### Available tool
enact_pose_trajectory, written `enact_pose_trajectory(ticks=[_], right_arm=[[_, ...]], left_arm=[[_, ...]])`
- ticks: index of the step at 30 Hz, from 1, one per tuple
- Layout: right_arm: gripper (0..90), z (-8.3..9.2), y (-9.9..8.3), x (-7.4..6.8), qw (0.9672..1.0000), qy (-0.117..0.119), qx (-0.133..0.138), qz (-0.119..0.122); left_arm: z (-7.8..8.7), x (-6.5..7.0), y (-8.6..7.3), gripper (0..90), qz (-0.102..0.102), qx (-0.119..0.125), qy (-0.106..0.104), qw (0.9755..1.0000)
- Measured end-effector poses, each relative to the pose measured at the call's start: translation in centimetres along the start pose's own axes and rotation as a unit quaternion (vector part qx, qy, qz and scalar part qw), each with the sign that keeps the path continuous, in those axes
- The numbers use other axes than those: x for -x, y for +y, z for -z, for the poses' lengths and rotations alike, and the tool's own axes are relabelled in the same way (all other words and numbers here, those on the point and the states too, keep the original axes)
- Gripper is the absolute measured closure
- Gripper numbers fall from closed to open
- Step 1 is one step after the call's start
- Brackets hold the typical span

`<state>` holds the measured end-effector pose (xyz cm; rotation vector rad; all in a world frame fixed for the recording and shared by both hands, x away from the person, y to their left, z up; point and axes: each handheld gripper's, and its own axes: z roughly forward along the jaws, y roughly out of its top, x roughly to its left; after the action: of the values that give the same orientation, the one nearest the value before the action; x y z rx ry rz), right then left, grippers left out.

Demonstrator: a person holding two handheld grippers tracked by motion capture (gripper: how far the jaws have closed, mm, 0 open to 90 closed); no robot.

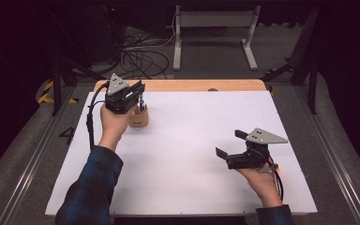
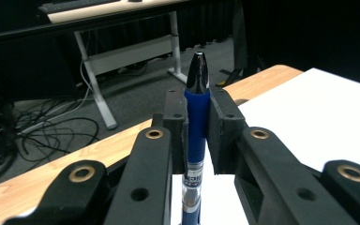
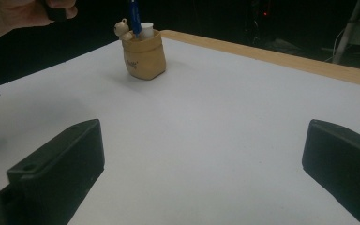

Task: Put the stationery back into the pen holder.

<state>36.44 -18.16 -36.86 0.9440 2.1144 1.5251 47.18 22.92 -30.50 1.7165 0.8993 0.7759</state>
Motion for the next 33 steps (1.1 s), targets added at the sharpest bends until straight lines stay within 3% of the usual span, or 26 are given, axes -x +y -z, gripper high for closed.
enact_pose_trajectory(ticks=[17,30,33], right_arm=[[0.1,0.2,0.0,0.2,1.0000,-0.001,0.002,-0.002],[0.0,0.5,0.1,0.4,1.0000,-0.005,0.005,-0.002],[0.0,0.8,0.1,0.6,0.9999,-0.008,0.007,-0.003]], left_arm=[[-2.3,-0.6,-1.5,79.7,0.013,-0.023,0.008,0.9996],[-3.4,-1.0,-3.0,79.4,0.030,-0.054,0.006,0.9981],[-3.6,-1.0,-3.4,79.2,0.024,-0.063,0.009,0.9977]])
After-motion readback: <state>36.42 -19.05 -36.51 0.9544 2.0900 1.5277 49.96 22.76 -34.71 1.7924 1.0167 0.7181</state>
